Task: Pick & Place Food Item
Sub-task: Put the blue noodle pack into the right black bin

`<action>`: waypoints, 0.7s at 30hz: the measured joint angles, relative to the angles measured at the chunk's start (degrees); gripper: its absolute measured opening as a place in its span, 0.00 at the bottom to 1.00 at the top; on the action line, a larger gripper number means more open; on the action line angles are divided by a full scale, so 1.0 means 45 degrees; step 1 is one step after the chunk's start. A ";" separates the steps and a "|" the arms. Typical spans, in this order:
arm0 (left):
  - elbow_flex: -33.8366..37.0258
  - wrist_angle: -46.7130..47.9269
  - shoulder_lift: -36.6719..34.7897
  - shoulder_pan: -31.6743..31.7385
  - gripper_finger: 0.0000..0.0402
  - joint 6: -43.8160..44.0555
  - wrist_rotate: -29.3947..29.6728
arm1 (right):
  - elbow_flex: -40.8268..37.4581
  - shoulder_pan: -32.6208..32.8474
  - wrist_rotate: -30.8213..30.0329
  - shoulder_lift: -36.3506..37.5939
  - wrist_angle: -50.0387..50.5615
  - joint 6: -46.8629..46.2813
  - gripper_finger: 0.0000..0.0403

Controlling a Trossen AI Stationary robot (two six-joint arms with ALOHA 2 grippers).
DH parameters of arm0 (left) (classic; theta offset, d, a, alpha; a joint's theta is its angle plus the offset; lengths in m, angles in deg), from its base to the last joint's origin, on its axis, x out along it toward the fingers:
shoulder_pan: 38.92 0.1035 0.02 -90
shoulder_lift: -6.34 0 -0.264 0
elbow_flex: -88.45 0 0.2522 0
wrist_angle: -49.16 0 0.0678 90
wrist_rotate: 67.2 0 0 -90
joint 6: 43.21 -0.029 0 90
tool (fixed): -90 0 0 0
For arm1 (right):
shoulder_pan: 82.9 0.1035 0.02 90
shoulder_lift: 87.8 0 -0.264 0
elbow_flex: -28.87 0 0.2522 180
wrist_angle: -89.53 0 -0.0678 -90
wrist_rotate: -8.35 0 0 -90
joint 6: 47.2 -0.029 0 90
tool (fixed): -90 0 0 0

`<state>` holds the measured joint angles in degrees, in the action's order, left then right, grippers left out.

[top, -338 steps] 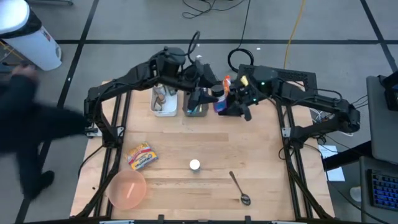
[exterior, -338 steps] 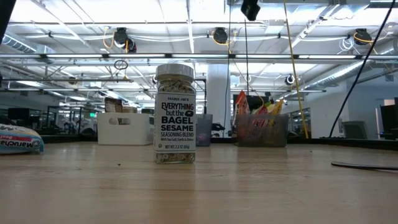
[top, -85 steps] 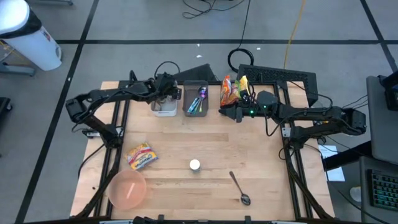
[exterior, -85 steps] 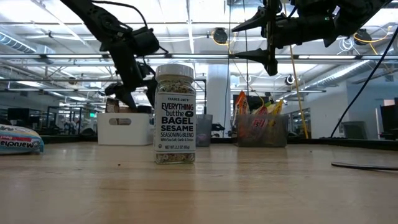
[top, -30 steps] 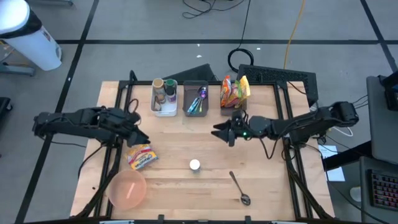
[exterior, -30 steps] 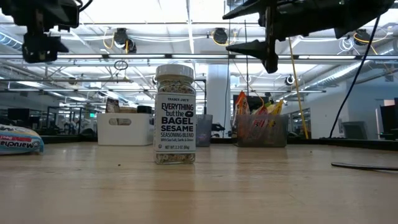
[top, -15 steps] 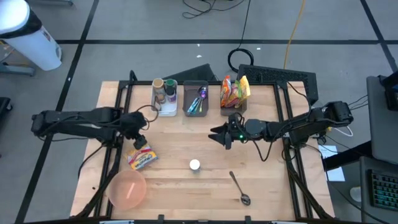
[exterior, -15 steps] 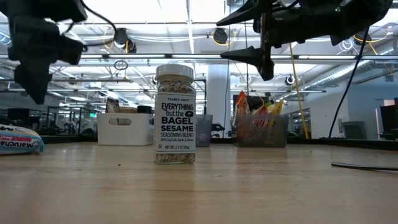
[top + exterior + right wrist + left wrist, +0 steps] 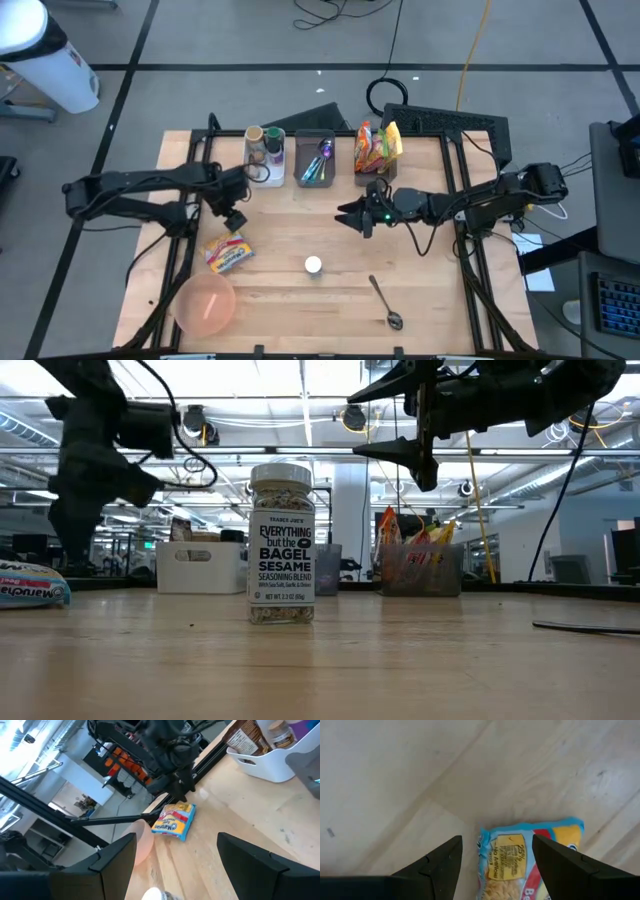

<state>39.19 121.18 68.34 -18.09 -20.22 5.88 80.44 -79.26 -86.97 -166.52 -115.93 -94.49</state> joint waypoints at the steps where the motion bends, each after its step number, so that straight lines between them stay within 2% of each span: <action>1: 0.0000 0.0004 0.0206 0.0189 0.61 -0.0194 -0.0173 | 0.0000 0.0017 0.0128 0.0000 0.0000 0.0000 0.67; 5: 0.0000 0.0027 0.0935 0.0752 0.61 -0.0883 -0.0977 | 0.0000 0.0082 0.0251 0.0000 0.0000 -0.0100 0.67; 10: 0.0000 0.0041 0.1696 0.1128 0.61 -0.1345 -0.1305 | 0.0000 0.0262 0.0248 0.0000 0.0000 -0.0340 0.67; 16: 0.0064 -0.0013 0.2439 0.1250 0.61 -0.1523 -0.1933 | 0.0000 0.0491 0.0243 0.0000 0.0005 -0.0340 0.67; 21: 0.0714 -0.0205 0.2800 0.1250 0.61 -0.1510 -0.2447 | 0.0000 0.0625 0.0216 0.0000 0.0005 -0.0340 0.67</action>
<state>42.40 120.25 80.94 -12.46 -27.01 -5.13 80.44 -76.45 -86.00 -166.52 -115.91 -96.02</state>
